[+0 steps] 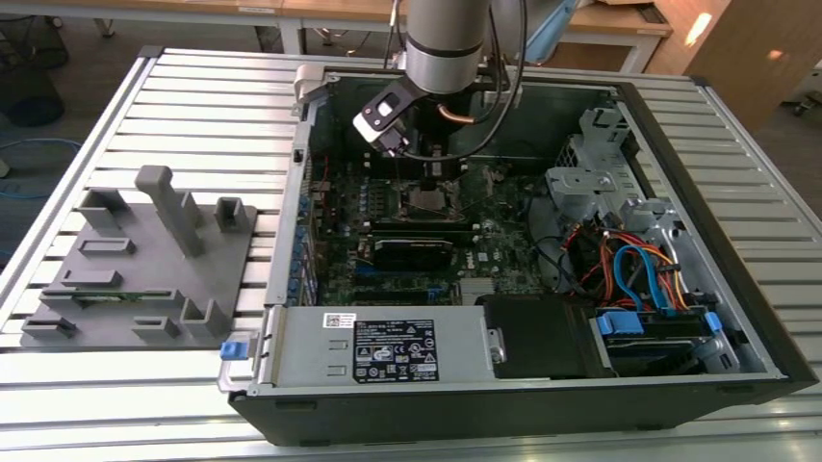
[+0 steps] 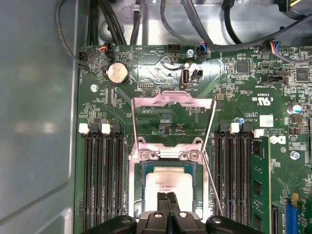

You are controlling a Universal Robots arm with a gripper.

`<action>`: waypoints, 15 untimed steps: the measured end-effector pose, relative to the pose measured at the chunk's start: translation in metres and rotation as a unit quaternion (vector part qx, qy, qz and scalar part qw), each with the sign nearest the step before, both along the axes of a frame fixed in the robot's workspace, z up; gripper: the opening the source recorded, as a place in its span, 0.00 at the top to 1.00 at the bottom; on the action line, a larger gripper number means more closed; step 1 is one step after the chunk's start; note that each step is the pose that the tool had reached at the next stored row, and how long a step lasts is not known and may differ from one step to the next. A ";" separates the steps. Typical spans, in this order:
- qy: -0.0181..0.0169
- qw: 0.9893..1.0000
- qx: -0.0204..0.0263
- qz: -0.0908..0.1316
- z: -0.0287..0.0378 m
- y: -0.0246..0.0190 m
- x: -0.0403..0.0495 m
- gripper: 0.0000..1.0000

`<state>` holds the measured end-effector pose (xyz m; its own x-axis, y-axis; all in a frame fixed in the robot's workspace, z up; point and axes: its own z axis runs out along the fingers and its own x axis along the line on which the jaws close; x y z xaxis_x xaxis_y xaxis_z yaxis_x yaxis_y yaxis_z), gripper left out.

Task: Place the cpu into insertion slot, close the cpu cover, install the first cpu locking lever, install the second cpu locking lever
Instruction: 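Close the cpu cover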

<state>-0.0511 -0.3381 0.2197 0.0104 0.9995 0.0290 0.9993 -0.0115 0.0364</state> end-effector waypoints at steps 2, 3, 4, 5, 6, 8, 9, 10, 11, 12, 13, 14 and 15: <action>0.000 1.000 0.000 0.000 0.0019 0.0000 0.0000 0.90; 0.000 1.000 0.000 0.000 0.0030 0.0000 0.0000 0.90; 0.000 1.000 0.000 0.000 0.0040 0.0000 0.0000 0.90; 0.000 1.000 0.000 0.000 0.0046 0.0000 0.0000 0.90; 0.000 1.000 0.000 0.000 0.0050 0.0000 0.0000 0.90; 0.000 1.000 0.000 0.000 0.0051 0.0000 0.0000 0.90; 0.000 1.000 0.000 0.000 0.0053 0.0000 0.0000 0.90; 0.000 1.000 0.000 0.000 0.0053 0.0000 0.0000 0.90; 0.000 1.000 0.000 0.000 0.0053 0.0000 0.0002 0.90; 0.000 1.000 0.000 0.000 0.0053 0.0000 0.0004 0.90; 0.000 1.000 0.000 0.000 0.0053 0.0000 0.0008 0.90; 0.000 1.000 0.000 0.000 0.0053 0.0000 0.0013 0.90; 0.000 1.000 0.000 0.000 0.0053 0.0000 0.0018 0.90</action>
<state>-0.0493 -0.3381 0.2250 0.0104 0.9995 0.0290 0.9993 -0.0114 0.0364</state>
